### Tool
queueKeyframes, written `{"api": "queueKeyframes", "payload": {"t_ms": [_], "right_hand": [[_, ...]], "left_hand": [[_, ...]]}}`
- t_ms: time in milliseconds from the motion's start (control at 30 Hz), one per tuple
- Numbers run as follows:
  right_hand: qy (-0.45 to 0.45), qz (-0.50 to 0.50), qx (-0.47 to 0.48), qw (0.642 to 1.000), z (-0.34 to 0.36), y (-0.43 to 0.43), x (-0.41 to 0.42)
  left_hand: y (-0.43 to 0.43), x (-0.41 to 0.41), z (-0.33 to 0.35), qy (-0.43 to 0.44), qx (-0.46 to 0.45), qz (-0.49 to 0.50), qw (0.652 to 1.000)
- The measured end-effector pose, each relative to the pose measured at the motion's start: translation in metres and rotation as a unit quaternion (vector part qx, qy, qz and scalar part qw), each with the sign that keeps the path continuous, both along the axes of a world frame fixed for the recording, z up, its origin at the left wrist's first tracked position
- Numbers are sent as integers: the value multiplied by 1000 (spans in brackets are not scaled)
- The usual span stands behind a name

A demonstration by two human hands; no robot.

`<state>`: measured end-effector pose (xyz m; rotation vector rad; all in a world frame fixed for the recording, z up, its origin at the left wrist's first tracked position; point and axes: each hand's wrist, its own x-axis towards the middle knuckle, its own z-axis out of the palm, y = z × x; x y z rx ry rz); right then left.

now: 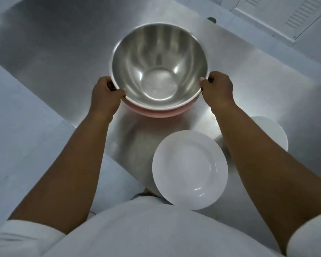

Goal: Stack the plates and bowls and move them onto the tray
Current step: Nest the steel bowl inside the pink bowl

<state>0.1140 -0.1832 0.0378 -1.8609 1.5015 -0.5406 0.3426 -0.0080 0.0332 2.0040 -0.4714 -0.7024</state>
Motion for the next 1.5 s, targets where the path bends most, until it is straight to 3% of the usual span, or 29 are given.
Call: {"api": "queueKeyframes", "payload": {"t_ms": [200,433,533,633,700,1033,1500], "right_hand": [[79,8,-12,997,-20,1,9],[48,-16,-49,998,-32,9,4],[24,-40,19,999,-36,12,6],[-138,-105,198,965,-31,14,6],[-210,-119,247,939,-25,15,4],[-245,-148,179,941,-2,38,-42],[-260,-320,53,909,56,109,-164]], "left_hand": [[3,3,-20,-58,23,-33,997],[1,3,-25,-91,20,-52,994],[2,6,-31,-15,25,-22,999],[0,6,-33,154,-17,6,988],[-1,7,-32,188,-52,10,981],[-2,-9,-5,154,-137,-69,976],[-51,-97,38,169,-185,-272,929]]}}
